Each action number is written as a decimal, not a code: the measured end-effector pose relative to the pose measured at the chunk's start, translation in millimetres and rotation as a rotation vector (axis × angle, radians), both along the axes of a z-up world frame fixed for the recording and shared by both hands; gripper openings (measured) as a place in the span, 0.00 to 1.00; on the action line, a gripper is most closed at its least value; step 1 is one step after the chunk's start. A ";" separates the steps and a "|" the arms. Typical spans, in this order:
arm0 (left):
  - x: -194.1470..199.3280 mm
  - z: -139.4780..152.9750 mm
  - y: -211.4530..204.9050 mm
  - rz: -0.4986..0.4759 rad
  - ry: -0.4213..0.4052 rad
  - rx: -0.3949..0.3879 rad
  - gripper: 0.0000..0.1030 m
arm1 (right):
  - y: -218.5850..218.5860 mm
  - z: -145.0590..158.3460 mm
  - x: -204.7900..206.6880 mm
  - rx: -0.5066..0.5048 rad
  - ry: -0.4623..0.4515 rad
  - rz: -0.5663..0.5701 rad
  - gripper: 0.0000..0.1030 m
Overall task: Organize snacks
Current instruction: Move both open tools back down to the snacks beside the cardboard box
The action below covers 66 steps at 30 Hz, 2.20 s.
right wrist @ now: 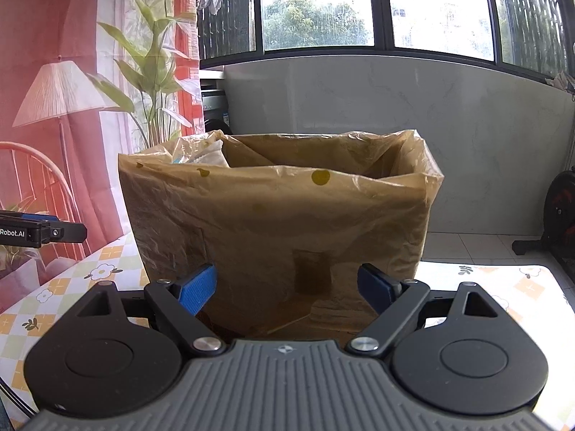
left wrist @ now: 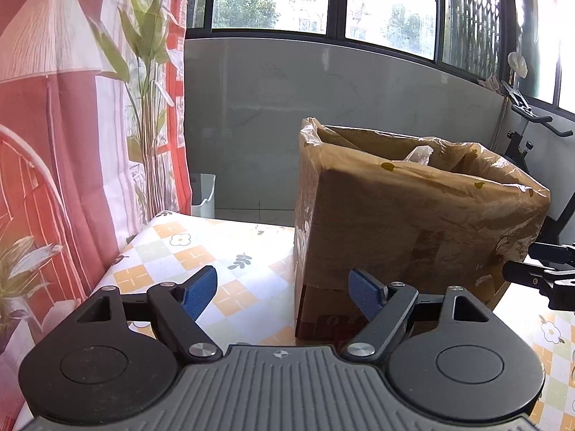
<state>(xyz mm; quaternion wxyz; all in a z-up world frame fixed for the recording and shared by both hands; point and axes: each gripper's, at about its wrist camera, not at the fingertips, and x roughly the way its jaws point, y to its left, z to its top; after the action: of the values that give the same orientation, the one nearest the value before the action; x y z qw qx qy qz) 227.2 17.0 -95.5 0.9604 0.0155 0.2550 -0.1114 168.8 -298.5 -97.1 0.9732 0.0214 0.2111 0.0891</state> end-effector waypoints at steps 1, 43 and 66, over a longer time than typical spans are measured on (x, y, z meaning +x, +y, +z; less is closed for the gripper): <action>-0.8 -4.5 -1.1 -0.002 0.008 0.009 0.80 | -0.2 -6.3 0.0 0.005 0.010 0.003 0.85; -14.4 -80.9 -25.3 -0.083 0.189 -0.044 0.67 | 22.0 -97.6 12.8 -0.045 0.409 0.214 0.80; -20.2 -93.9 -31.4 -0.062 0.304 -0.093 0.65 | 47.0 -108.4 4.1 -0.095 0.305 0.246 0.39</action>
<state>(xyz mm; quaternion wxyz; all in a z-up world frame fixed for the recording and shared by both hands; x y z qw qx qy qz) 207.0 -14.4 -189.4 0.9066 -0.0383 0.3912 -0.1536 172.8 -251.5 -205.5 0.9115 -0.0374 0.3613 0.1928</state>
